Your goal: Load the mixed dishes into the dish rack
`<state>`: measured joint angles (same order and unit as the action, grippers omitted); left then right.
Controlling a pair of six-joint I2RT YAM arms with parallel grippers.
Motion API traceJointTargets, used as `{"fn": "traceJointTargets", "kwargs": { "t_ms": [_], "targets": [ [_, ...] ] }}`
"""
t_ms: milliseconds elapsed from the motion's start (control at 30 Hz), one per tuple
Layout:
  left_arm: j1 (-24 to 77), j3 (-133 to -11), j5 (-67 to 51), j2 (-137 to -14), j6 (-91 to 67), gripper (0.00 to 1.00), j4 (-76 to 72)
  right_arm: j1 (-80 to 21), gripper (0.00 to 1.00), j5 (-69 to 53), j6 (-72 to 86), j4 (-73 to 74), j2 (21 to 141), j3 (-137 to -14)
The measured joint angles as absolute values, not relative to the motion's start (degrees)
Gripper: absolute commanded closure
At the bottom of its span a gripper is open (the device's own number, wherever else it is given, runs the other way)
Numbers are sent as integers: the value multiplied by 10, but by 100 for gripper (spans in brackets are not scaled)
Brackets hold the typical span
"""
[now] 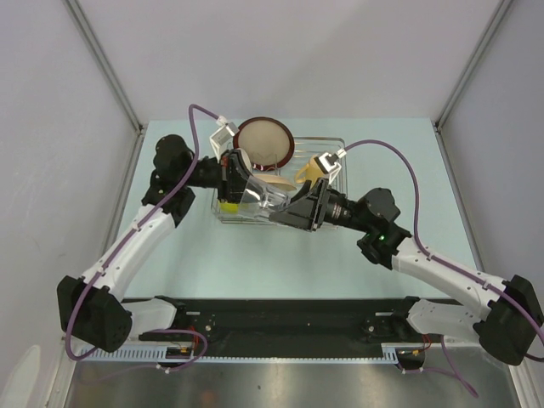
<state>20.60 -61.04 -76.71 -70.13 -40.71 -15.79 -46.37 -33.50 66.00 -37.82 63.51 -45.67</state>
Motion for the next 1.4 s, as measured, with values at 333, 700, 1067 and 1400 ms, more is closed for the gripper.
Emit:
{"fn": "traceJointTargets", "kwargs": {
  "t_ms": [333,700,1067,1400],
  "targets": [
    [218,-614,-761,-702,-394,100,-141,-456,3,-338,658,-385,636,-457],
    [224,-607,-751,-698,-385,100,-129,-449,11,-352,671,-424,669,-462],
    [223,-607,-746,-695,-383,100,-129,-446,88,-383,693,-442,697,-474],
    [221,-617,-747,-682,-300,0,-12,-428,100,-396,668,-376,672,-479]
  ]
}}
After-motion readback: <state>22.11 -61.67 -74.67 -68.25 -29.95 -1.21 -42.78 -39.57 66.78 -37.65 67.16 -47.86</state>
